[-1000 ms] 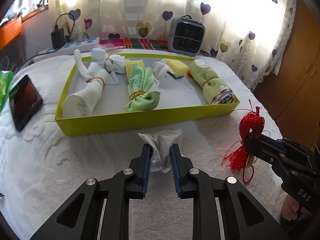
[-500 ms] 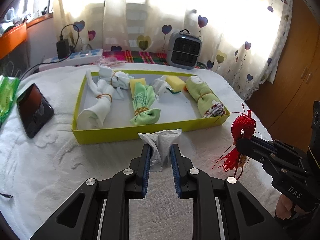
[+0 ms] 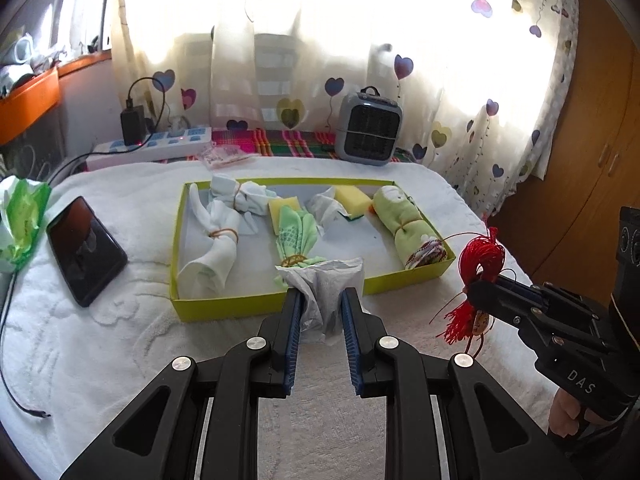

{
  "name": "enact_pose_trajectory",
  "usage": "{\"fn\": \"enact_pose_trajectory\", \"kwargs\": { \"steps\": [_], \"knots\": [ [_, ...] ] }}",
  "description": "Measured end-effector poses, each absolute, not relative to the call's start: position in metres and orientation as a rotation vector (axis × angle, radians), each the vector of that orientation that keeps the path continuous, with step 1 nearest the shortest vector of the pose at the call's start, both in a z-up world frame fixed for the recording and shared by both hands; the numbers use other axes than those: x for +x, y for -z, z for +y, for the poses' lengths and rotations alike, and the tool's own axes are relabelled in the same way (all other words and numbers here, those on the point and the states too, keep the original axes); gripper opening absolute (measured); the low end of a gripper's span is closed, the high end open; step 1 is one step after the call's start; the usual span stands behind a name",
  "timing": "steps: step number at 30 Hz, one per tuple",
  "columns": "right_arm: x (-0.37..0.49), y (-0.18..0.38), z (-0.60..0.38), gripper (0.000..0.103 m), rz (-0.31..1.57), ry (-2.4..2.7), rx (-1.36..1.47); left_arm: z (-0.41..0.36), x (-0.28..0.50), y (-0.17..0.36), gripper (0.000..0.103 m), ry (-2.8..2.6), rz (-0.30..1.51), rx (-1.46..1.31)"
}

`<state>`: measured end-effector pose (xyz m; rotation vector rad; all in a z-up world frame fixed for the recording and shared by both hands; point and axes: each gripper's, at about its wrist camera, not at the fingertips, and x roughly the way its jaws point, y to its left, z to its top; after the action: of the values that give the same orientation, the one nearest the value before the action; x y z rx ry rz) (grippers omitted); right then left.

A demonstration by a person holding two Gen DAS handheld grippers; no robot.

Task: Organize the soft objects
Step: 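Carry the tissue and red ornament over the box lid with both grippers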

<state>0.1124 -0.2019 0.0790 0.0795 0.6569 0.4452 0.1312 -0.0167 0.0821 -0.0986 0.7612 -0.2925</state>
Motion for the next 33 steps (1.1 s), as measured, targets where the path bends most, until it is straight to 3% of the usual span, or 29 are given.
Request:
{"fn": "enact_pose_trajectory", "kwargs": {
  "steps": [33],
  "knots": [
    [0.195, -0.078, -0.196, 0.014, 0.68, -0.389, 0.156, -0.009, 0.202, -0.078, 0.019, 0.239, 0.765, -0.097]
  ]
}}
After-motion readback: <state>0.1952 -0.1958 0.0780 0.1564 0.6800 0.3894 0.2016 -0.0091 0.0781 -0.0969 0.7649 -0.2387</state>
